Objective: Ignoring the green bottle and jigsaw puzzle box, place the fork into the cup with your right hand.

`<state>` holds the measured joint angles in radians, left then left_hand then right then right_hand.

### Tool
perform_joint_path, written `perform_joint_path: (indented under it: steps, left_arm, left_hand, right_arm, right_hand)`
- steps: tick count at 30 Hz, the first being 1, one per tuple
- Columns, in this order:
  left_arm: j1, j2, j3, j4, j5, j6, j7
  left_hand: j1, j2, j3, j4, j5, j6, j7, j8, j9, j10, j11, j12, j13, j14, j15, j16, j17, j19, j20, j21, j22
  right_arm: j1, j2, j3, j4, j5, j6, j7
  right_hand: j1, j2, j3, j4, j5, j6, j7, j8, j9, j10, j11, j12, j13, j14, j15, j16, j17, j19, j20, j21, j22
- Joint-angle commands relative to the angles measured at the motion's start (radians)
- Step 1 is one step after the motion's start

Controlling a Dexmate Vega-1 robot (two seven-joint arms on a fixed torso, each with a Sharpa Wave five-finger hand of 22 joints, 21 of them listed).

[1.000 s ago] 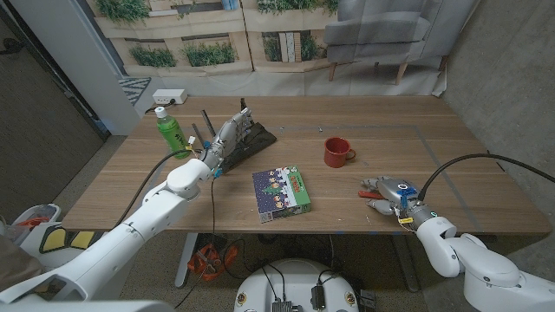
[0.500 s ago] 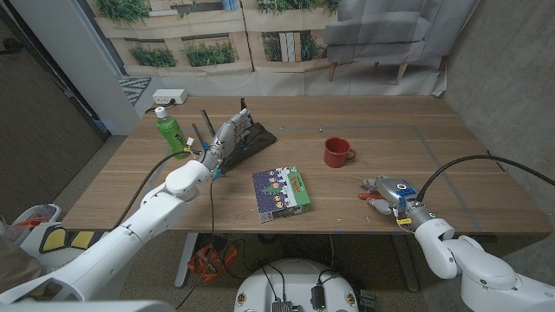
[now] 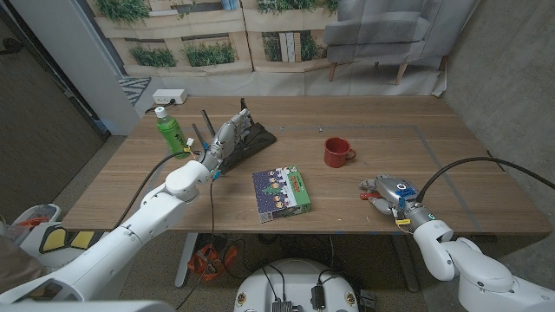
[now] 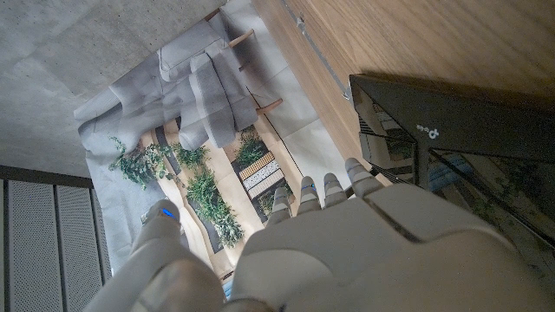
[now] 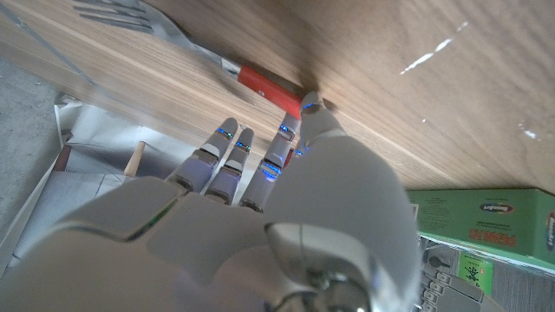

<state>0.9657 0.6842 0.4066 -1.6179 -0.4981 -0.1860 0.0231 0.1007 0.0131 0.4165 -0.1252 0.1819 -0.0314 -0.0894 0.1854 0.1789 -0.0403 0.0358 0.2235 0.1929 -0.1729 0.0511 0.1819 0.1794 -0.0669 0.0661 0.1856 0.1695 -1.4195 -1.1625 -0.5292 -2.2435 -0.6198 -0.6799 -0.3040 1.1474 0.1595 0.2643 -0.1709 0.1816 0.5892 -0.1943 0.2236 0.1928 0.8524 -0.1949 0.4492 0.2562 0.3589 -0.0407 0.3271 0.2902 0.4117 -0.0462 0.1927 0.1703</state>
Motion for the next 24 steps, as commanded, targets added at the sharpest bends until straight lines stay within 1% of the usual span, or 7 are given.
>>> perform_joint_path:
  steps: [1, 10, 24]
  left_arm:
    - [0.003, -0.003, -0.001, 0.006, -0.001, -0.008, -0.001]
    - [0.001, -0.009, 0.0, 0.013, -0.002, -0.015, -0.002]
    - [-0.009, -0.019, -0.001, 0.034, -0.01, -0.033, -0.014]
  left_hand:
    - [0.001, 0.009, -0.003, -0.003, 0.0, 0.001, -0.002, 0.004, 0.003, 0.01, 0.002, 0.002, 0.006, -0.034, 0.003, 0.004, 0.002, -0.005, 0.005, 0.006, 0.005]
    - [0.001, 0.009, -0.004, -0.003, 0.0, 0.0, -0.002, 0.003, 0.003, 0.009, 0.004, 0.001, 0.006, -0.034, 0.003, 0.004, 0.002, -0.005, 0.005, 0.006, 0.005]
    - [0.001, 0.009, -0.004, -0.003, 0.0, 0.002, -0.002, 0.004, 0.003, 0.009, 0.003, 0.001, 0.006, -0.034, 0.003, 0.004, 0.002, -0.005, 0.004, 0.006, 0.005]
  right_arm:
    - [-0.018, 0.028, 0.028, 0.003, 0.026, 0.01, -0.042]
    - [-0.034, 0.041, 0.061, -0.007, 0.045, 0.017, -0.088]
    - [-0.025, 0.046, 0.078, -0.02, 0.028, 0.019, -0.098]
  right_hand:
    - [0.028, 0.009, 0.01, 0.005, 0.004, 0.012, -0.002, 0.0, 0.004, 0.037, -0.019, 0.028, 0.017, 0.015, -0.19, 0.008, 0.004, 0.009, -0.051, 0.005, 0.001]
    - [0.039, 0.006, 0.009, 0.008, 0.004, 0.01, 0.005, -0.007, 0.005, 0.049, -0.016, 0.036, 0.02, 0.032, -0.191, 0.015, 0.008, 0.017, -0.053, 0.008, 0.001]
    - [0.05, 0.004, 0.009, 0.01, 0.004, 0.012, 0.01, -0.01, 0.005, 0.052, -0.015, 0.039, 0.023, 0.043, -0.192, 0.02, 0.012, 0.02, -0.054, 0.008, 0.002]
